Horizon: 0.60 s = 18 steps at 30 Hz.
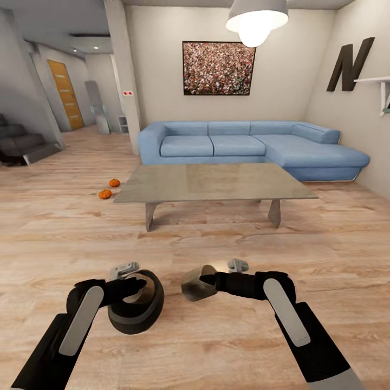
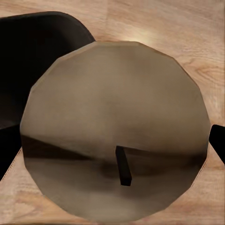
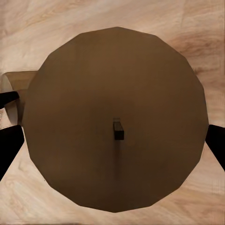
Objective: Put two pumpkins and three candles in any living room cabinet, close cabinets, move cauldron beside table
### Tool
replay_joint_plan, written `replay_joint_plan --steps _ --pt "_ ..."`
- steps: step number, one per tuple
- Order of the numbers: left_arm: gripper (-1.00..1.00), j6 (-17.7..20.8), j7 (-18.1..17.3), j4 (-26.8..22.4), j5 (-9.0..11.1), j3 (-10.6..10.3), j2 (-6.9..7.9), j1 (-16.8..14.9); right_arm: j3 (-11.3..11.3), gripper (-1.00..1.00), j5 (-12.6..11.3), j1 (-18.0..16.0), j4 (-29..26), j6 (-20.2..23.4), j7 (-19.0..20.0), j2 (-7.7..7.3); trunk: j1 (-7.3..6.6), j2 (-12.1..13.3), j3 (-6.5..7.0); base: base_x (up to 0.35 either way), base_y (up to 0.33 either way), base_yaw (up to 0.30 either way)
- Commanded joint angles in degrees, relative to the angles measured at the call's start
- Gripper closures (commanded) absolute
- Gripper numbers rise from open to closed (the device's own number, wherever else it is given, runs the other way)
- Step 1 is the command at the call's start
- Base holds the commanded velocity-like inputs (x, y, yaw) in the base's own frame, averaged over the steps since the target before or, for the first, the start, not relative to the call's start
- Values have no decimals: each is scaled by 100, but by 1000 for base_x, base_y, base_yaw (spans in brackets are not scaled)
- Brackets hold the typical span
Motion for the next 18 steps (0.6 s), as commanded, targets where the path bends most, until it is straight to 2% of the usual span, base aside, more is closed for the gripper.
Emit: replay_joint_plan --steps 1,18 --pt "100 4 55 -3 65 -9 4 -6 7 100 -99 -3 -6 5 -61 -5 -1 -2 -5 0 0 293" --pt "100 4 53 -3 100 6 52 12 14 100 -92 -3 3 -4 -61 -5 -1 -2 -5 0 0 293"
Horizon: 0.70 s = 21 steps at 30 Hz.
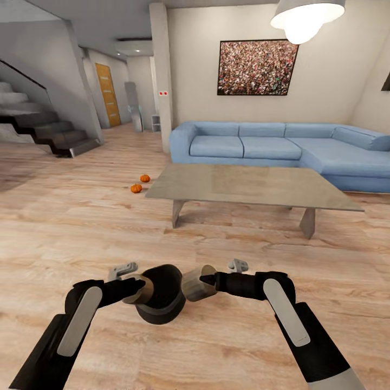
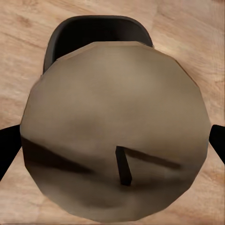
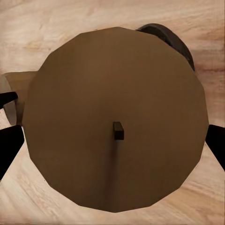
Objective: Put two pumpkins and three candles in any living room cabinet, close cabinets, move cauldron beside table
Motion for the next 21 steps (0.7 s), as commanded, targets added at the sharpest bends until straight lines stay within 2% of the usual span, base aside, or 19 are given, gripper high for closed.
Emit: replay_joint_plan --steps 1,6,21 --pt "100 4 55 -3 95 -9 7 -6 7 100 -101 -3 -7 4 -61 -5 -1 -2 -5 0 0 293" --pt "100 4 56 -2 213 -3 23 -6 7 100 -108 -3 -5 4 -61 -5 -1 -2 -5 0 0 293" --pt "100 4 55 5 232 -2 26 -6 7 100 -101 -3 23 4 -61 -5 -1 -2 -5 0 0 293"
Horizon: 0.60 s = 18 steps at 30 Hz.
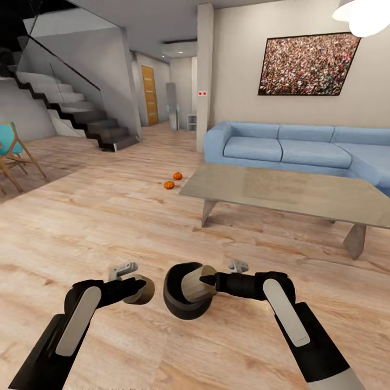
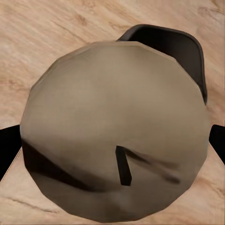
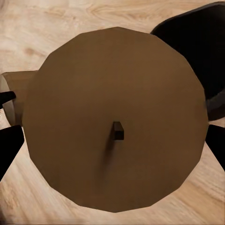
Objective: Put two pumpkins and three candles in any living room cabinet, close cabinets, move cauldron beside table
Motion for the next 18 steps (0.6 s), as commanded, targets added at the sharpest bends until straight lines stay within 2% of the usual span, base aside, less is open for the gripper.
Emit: replay_joint_plan --steps 1,18 --pt "100 3 55 -3 66 -11 3 -6 7 100 -102 -3 -6 1 -61 -5 -1 -3 -5 0 0 293" --pt "100 3 52 -3 66 -3 3 -6 7 100 -72 -3 1 -4 -61 -5 -1 -3 -5 0 0 292"
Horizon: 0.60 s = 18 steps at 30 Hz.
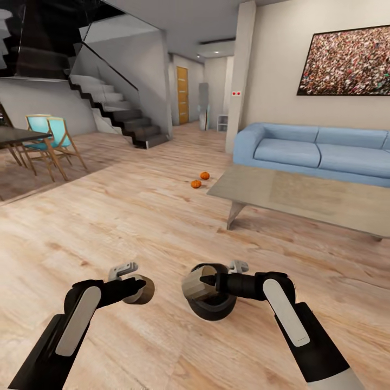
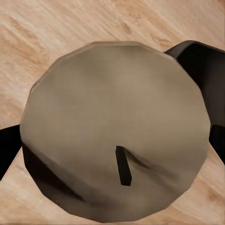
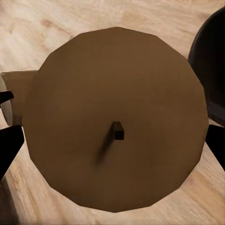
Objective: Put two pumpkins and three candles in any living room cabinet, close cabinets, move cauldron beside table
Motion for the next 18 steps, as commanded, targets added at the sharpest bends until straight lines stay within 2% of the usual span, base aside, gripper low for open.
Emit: replay_joint_plan --steps 1,11,18 --pt "100 3 56 -3 66 -11 4 -6 7 100 -103 -3 -8 4 -61 -5 -1 -3 -5 0 0 292" --pt "100 3 57 -3 66 -10 4 -2 7 100 -95 -3 -4 4 -61 -5 -1 -3 -5 6 0 292" --pt "100 3 57 -3 66 -10 4 1 7 100 -90 -3 -3 -4 -61 -2 -1 -3 -5 153 87 292"
